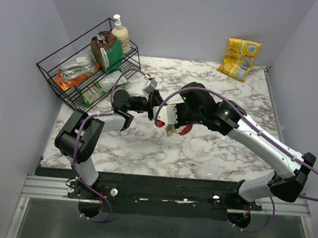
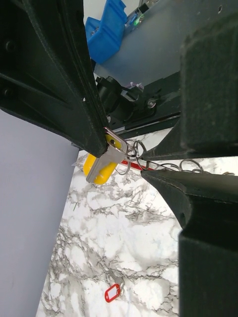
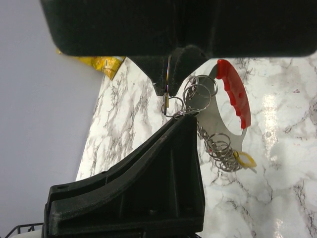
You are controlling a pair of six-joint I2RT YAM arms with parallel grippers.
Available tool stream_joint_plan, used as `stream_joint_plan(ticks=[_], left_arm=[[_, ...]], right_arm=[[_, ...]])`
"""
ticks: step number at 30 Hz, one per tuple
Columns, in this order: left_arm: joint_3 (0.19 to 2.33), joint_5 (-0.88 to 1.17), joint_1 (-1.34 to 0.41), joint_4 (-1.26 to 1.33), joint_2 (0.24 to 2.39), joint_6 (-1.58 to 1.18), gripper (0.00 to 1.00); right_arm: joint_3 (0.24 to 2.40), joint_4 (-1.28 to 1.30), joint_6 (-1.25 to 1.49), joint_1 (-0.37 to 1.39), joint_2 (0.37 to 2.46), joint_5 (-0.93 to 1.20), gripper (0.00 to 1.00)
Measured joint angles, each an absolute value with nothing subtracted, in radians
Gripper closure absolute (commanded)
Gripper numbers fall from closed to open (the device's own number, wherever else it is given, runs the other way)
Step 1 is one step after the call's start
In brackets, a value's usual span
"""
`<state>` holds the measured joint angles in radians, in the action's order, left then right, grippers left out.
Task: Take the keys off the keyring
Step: Remove the key from the keyring.
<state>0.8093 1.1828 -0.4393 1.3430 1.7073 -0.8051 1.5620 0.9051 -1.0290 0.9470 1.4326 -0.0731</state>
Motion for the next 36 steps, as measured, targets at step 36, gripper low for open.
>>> stream_joint_plan(ticks=[36], left_arm=[[0.809,1.183,-0.439,1.343,1.703,-0.805,0.78]], right_arm=[[1.555,0.907,-1.030,0.941,1.451,-0.072,0.99]])
